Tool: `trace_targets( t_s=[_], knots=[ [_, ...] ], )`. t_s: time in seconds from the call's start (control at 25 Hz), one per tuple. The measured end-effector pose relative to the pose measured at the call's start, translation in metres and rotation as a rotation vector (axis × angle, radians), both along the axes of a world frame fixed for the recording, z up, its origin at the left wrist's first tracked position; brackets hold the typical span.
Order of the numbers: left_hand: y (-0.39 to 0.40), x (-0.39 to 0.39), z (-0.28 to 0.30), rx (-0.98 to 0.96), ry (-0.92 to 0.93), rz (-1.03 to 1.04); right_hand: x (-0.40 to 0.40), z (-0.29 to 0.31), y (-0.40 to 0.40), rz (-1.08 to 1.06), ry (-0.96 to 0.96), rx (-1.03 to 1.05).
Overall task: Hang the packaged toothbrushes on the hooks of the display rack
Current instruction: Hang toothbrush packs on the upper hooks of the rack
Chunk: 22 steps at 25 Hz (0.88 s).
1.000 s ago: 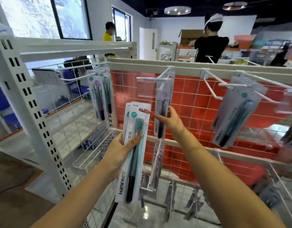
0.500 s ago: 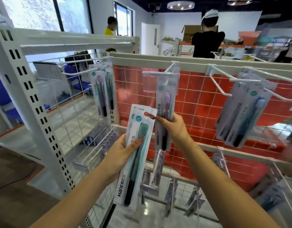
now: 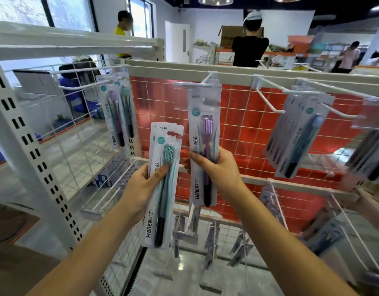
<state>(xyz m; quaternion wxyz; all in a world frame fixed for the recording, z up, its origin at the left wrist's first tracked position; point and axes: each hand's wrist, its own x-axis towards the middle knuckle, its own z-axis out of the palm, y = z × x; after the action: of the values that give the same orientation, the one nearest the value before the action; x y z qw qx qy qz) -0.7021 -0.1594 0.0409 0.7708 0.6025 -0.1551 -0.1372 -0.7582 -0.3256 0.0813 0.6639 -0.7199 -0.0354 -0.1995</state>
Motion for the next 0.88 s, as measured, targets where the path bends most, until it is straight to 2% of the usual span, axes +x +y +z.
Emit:
trace_targets(
  t_s=[0.2, 0.4, 0.56, 0.72, 0.88],
  knots=[
    [-0.013, 0.008, -0.002, -0.010, 0.005, 0.089, -0.018, -0.025, -0.004, -0.075, 0.062, 0.037],
    [-0.035, 0.016, 0.002, -0.063, -0.082, 0.062, -0.042, -0.060, -0.024, -0.148, 0.147, 0.135],
    [-0.059, 0.030, 0.018, 0.049, -0.047, 0.148, -0.060, -0.078, -0.043, -0.220, 0.194, 0.143],
    [-0.086, 0.052, 0.028, 0.029, -0.118, 0.165, -0.066, -0.082, -0.062, -0.242, 0.220, 0.134],
    [-0.109, 0.061, 0.033, 0.116, -0.219, 0.214, -0.062, -0.086, -0.074, -0.234, 0.252, 0.138]
  ],
)
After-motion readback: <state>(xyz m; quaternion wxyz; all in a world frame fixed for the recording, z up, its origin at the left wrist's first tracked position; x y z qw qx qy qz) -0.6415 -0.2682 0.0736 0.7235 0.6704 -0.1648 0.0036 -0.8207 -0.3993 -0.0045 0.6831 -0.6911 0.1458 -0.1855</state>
